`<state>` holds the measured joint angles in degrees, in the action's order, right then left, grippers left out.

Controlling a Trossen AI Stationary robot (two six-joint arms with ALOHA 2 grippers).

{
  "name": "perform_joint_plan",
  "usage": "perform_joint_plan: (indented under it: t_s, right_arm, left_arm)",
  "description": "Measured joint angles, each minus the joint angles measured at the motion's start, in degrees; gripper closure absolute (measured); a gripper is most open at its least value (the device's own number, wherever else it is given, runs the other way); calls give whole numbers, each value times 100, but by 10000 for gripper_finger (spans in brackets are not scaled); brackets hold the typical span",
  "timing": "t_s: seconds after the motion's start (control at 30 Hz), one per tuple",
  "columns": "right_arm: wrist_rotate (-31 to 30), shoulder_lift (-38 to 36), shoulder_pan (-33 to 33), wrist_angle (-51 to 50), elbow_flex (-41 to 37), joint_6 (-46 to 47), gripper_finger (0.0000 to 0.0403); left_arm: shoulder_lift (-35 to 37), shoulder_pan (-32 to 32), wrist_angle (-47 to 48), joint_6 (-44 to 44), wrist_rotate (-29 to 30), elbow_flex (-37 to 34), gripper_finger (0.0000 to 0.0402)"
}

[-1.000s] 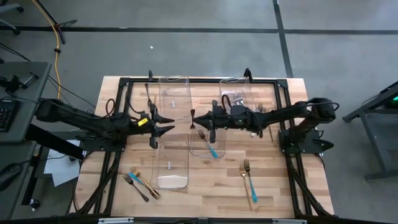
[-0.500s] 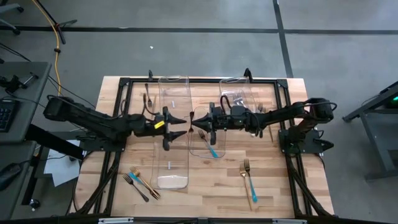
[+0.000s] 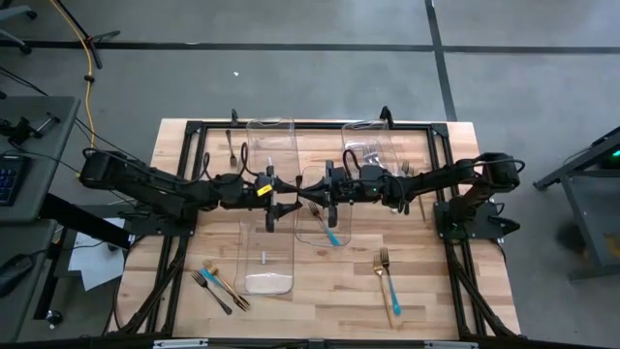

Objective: Sort silverware by color (type)
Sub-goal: Put the black fork into the top left transparent bin

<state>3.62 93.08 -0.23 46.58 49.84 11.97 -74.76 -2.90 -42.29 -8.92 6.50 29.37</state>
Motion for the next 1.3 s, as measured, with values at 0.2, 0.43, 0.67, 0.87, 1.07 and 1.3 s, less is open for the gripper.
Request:
perform_joint_plan:
  t_s: [0.2,0.43,0.67,0.87,1.07,1.3]
  right_arm:
    - [5,0,0,-9,0,-35,403]
    - [-48,0,-16,-61,0,-40,403]
    - [-200,-515,-39,-966,-1,-324,356]
    - [-1121,-1364,72,-2836,0,-752,275]
    - [-1871,-1722,314,-4033,-9,-935,234]
    - [-2293,-1704,531,-4215,-154,-1049,231]
  left_arm:
    - [83,38,-9,-158,1,4,266]
    - [111,219,161,-322,-112,4,389]
    - [691,352,1212,-290,210,-7,397]
    - [1912,313,1862,-44,988,-416,398]
    - [2986,378,1488,-49,1073,-1113,400]
    - [3301,373,1508,110,878,-1262,400]
